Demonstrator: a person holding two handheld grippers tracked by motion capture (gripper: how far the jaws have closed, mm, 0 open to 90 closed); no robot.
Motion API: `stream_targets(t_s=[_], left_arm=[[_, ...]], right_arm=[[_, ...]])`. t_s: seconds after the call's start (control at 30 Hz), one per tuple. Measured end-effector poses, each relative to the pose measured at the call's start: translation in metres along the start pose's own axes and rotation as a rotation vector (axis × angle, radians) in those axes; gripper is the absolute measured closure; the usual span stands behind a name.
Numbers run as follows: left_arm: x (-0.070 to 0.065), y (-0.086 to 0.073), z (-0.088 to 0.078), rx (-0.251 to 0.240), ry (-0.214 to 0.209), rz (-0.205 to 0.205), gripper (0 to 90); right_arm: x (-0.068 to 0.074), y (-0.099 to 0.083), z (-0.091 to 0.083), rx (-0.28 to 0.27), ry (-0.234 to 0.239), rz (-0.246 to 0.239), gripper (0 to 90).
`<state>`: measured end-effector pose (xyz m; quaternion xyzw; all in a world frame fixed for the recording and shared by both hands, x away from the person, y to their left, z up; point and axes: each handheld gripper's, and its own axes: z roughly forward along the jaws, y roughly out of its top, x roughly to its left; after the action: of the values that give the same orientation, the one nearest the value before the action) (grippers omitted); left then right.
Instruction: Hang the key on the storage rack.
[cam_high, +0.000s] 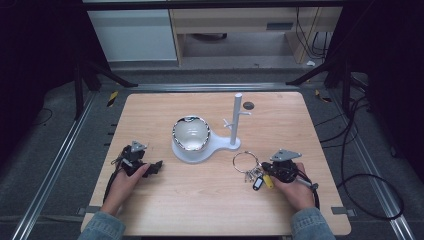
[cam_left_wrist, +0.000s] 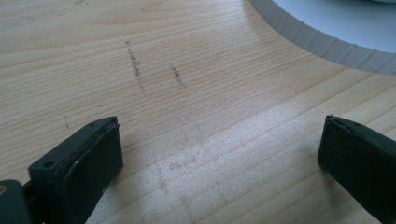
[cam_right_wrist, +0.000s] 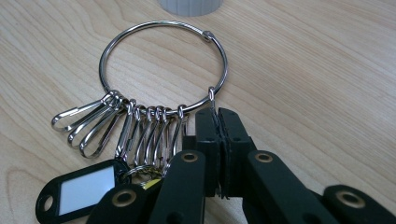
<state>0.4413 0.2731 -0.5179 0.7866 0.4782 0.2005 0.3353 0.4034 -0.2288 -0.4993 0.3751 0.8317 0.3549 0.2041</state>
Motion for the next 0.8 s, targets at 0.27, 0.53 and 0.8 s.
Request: stream_targets(t_s=[0.27,0.53,0.8], left_arm=[[0.000,0.000,0.000,0.000,0.000,0.000,0.0],[0.000,0.000,0.000,0.000,-0.001,0.000,0.0],[0.000,0.000,0.000,0.000,-0.001,0.001,0.0]], right_arm=[[-0.005,-0.004,-0.009,0.010,-0.045,0.025,88.4],[-0.009,-0.009,-0.011,0.027,-0.054,0.037,88.3],[-0.010,-0.009,-0.010,0.028,-0.053,0.041,86.1]])
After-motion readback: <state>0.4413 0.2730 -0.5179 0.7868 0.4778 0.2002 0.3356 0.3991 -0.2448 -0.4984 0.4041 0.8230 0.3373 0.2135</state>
